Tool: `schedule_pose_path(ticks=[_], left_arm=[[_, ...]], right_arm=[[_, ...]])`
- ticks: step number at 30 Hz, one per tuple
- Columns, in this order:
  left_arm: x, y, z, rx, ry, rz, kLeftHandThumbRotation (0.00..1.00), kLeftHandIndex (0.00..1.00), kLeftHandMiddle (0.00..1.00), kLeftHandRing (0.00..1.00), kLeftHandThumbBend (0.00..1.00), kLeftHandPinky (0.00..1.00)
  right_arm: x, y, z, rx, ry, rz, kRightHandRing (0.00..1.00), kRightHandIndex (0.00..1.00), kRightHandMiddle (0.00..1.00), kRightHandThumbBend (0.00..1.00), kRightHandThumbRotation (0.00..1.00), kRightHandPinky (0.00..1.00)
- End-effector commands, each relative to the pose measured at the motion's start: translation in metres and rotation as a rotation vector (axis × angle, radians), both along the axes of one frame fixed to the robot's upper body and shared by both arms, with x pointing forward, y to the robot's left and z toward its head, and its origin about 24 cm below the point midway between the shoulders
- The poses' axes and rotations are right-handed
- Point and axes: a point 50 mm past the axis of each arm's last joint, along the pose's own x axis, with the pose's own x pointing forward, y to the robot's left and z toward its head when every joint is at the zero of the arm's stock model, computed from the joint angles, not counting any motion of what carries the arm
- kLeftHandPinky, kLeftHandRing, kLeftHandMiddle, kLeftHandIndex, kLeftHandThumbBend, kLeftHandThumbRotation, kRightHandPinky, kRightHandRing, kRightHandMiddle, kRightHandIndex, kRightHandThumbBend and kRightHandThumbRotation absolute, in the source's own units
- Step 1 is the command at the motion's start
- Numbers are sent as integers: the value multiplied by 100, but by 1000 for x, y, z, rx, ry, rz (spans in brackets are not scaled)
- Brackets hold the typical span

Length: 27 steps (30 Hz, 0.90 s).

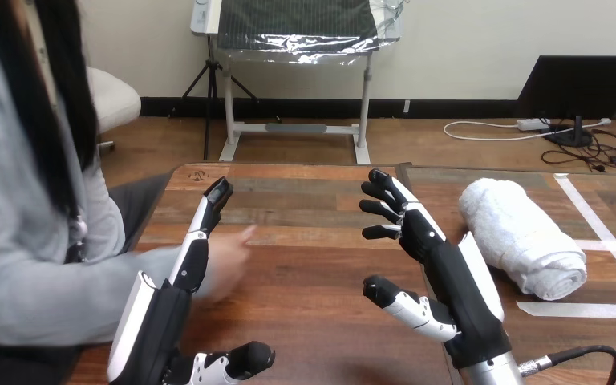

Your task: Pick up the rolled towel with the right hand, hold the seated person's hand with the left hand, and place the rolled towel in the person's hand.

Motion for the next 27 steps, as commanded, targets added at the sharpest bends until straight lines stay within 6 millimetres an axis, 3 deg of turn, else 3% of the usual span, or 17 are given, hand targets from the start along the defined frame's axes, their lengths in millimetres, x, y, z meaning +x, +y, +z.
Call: schedule_pose_path(ticks=[1, 27], left_arm=[[9, -4, 14, -28, -77, -5, 79, 100, 100, 99, 100, 100], [9, -4, 14, -34, -85, 12, 82, 100, 97, 94, 100, 95]], right_arm=[[11, -1, 17, 17, -83, 1, 85, 92, 90, 84, 75, 71], [11, -2, 18, 10, -91, 8, 85, 93, 91, 83, 74, 70]])
